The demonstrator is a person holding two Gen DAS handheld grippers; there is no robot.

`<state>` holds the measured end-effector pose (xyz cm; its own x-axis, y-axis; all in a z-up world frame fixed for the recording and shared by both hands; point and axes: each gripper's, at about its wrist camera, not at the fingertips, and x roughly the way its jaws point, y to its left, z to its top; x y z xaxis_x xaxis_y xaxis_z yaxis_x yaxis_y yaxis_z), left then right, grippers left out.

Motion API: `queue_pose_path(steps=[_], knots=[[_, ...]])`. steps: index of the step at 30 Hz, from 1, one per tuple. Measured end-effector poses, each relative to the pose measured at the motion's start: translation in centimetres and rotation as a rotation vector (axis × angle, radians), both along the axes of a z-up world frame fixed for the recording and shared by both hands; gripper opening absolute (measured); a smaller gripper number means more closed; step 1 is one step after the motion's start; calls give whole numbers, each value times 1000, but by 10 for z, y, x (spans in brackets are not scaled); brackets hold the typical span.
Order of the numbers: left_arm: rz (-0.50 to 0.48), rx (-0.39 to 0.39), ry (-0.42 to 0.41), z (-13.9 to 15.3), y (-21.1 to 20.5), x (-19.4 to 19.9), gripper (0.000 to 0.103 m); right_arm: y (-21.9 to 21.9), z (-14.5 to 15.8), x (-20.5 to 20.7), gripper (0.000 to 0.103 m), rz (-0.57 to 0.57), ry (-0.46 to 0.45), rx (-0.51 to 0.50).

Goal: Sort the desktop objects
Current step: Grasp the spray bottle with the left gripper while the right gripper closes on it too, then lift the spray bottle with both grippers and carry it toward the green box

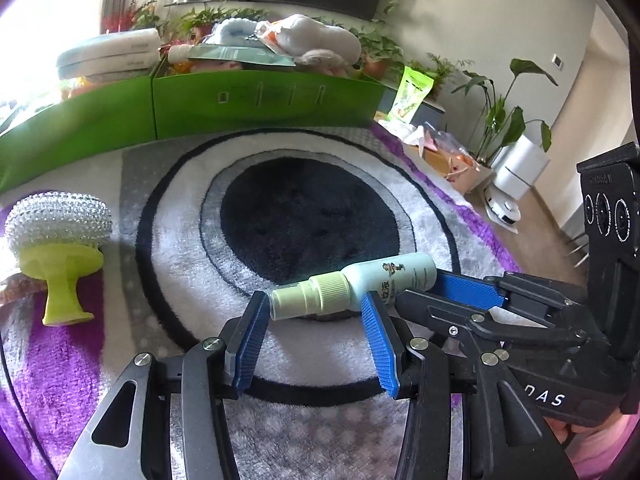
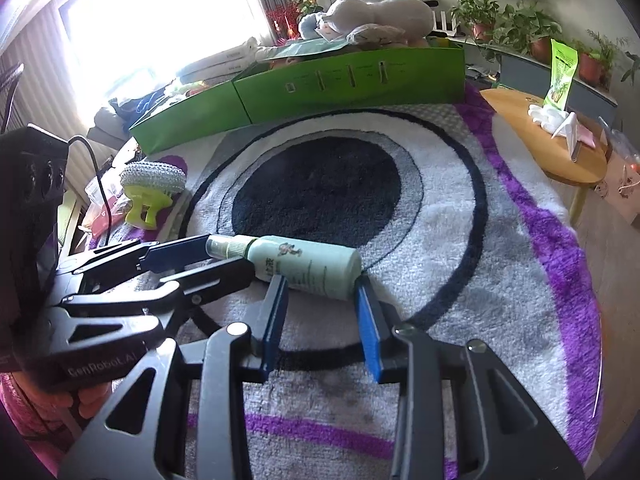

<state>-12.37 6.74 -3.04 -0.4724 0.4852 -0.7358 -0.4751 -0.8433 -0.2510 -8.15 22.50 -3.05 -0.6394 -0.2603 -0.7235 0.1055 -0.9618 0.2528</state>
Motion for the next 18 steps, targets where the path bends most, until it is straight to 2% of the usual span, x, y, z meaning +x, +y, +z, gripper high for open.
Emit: queue_pose_path(steps=[6,18], knots=[[23,-27,54,12,-4,3,48,-7,10,0,34,25,16,-9],[94,-20,128,40,-35,3,48,-35,37,-9,34,98,69,4]])
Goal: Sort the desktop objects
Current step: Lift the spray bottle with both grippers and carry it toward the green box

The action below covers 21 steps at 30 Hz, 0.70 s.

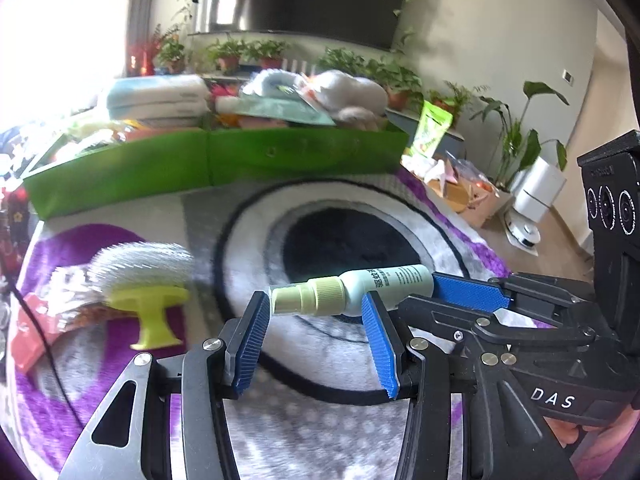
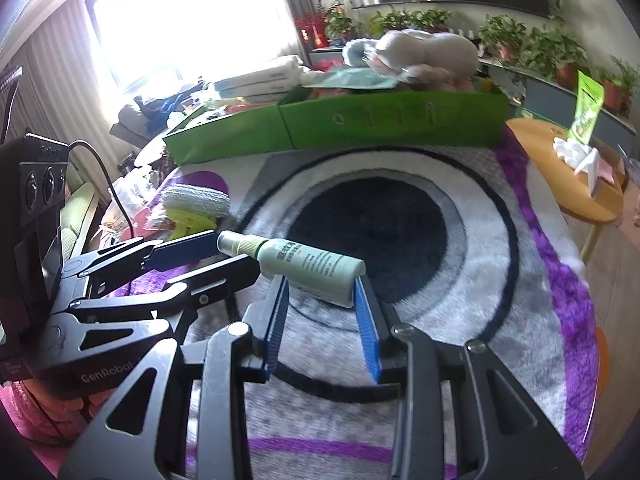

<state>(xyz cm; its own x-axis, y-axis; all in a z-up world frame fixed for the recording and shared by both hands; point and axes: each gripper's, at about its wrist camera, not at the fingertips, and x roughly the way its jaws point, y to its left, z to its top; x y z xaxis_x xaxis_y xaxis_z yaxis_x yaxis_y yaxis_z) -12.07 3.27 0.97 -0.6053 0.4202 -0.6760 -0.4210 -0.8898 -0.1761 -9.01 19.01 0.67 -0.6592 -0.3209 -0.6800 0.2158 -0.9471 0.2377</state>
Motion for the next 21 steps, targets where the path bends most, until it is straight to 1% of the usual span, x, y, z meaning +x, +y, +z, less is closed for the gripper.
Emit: queue_pose_path(steps=[4,15,21], knots=[[41,-4,34,11,-19,-1,48,-19,9,-5,35,44,26,12],[154,-9,90,28,-73,-6,48,-74,31,-24,36,164,78,25],[196,-15,120,36,-95,-12,48,-96,41,-36,36,208,88,28]])
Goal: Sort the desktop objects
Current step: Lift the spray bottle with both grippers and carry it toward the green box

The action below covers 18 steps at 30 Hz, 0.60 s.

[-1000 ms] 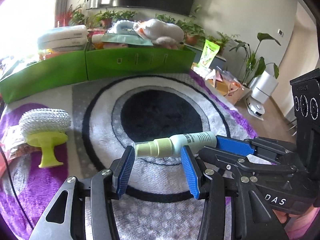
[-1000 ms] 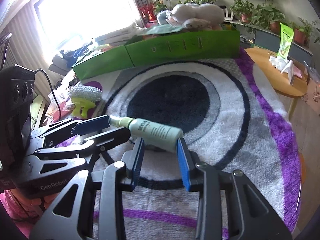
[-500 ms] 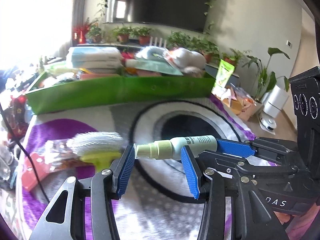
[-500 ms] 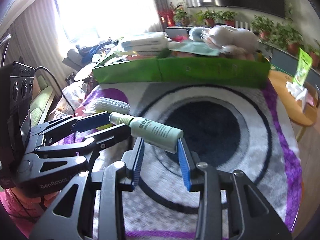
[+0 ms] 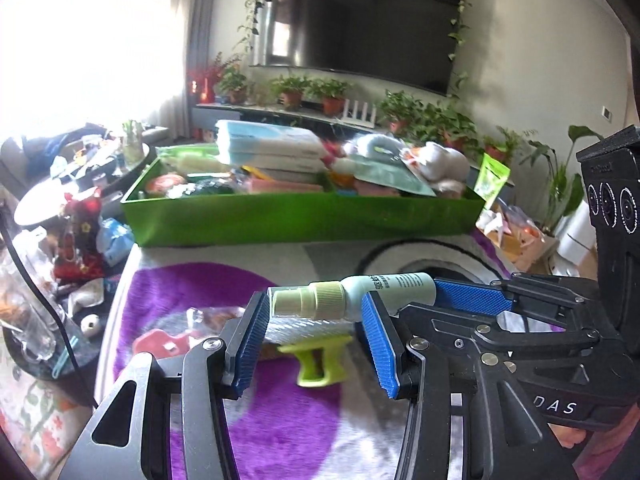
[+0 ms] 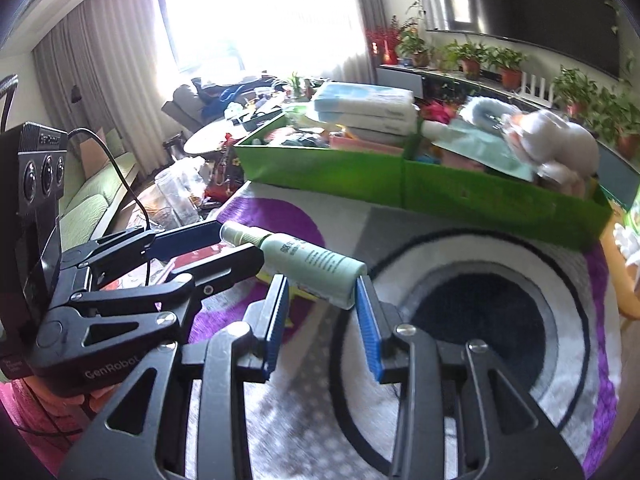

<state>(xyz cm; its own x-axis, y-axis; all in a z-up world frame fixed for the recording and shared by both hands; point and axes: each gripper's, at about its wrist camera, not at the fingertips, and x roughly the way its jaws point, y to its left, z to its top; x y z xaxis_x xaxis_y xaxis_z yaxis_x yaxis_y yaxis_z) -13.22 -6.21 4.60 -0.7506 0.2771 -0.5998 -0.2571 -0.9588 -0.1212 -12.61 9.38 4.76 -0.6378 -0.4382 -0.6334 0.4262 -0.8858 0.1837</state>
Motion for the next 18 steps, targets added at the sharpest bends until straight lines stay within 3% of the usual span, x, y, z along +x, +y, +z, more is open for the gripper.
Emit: queue_pose_path(steps=[18], knots=[[77,1,64,22,-48,-42,48,-49,27,-47,36,73,49,12]])
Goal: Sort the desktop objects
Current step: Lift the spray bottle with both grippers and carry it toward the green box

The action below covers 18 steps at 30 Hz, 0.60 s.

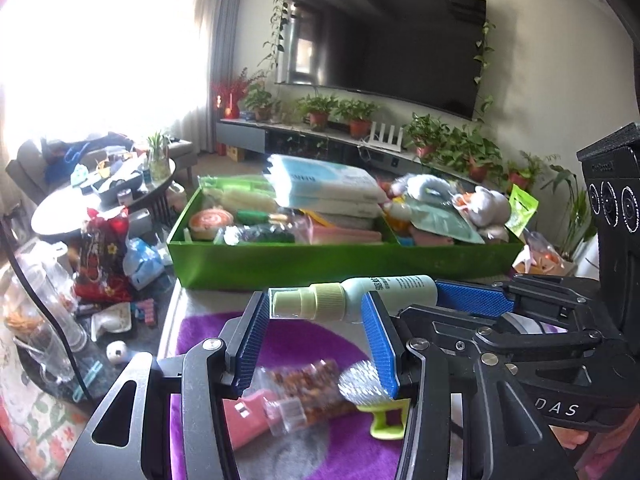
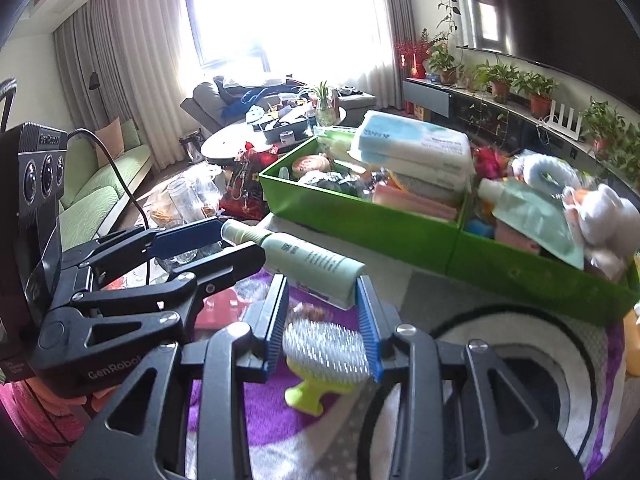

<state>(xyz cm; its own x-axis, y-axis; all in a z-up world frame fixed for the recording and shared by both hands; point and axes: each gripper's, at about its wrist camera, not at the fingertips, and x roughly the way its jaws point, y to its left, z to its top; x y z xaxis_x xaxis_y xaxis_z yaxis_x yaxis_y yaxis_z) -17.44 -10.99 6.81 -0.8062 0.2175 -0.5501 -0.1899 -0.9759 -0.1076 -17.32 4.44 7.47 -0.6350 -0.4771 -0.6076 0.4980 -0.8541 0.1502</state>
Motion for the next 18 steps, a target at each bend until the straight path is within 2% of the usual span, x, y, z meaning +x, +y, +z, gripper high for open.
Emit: queue_pose_path(steps=[9,18], knots=[[21,-22,26,11,-11,-28,48,-10,8,-32,36,17,7,-35],[40,-18,11,12,-24,-58,48,-22,12,-64,36,28,13,-41]])
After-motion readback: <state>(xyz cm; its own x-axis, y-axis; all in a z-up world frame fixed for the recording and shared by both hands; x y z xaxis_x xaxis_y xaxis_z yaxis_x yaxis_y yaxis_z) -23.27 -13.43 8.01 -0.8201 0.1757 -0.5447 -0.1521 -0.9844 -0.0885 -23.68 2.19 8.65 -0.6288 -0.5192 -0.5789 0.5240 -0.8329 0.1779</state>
